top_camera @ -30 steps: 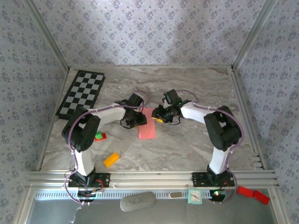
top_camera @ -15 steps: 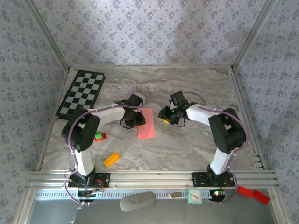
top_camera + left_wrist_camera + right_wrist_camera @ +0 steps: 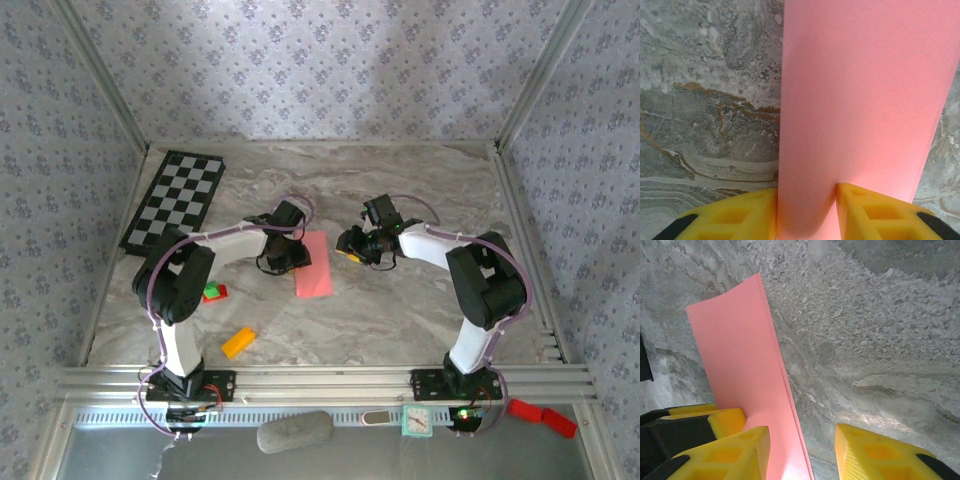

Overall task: Fold a paper plane with a square sheet of paper (pick it up from the middle)
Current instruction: Hold the square sheet of paper at the center of the table.

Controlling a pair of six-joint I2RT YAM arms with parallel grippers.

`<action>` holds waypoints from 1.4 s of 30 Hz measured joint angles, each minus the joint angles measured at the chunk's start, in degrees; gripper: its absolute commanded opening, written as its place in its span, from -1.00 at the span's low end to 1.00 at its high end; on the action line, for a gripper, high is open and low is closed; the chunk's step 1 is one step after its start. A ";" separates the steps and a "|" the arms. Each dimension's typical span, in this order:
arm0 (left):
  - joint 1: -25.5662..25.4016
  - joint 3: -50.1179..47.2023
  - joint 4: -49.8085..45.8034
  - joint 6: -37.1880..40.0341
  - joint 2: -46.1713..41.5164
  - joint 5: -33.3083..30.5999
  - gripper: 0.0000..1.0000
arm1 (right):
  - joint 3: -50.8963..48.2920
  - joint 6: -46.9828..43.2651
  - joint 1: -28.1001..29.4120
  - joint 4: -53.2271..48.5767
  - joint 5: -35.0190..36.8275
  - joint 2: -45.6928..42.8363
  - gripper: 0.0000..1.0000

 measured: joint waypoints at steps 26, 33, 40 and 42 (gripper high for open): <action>0.00 1.49 -1.66 1.92 1.09 0.66 -0.22 | 1.57 -0.70 2.86 1.16 -2.82 2.60 -0.21; 0.04 1.75 -1.92 1.90 1.33 0.66 -0.21 | 3.67 -1.36 3.69 1.55 -4.33 4.83 -0.27; 0.04 1.75 -1.95 1.88 1.33 0.68 -0.21 | 5.68 -1.77 4.57 1.49 -5.38 7.48 -0.38; 0.04 1.75 -1.95 1.88 1.38 0.68 -0.21 | 6.16 -1.77 4.72 1.49 -5.64 8.04 -0.42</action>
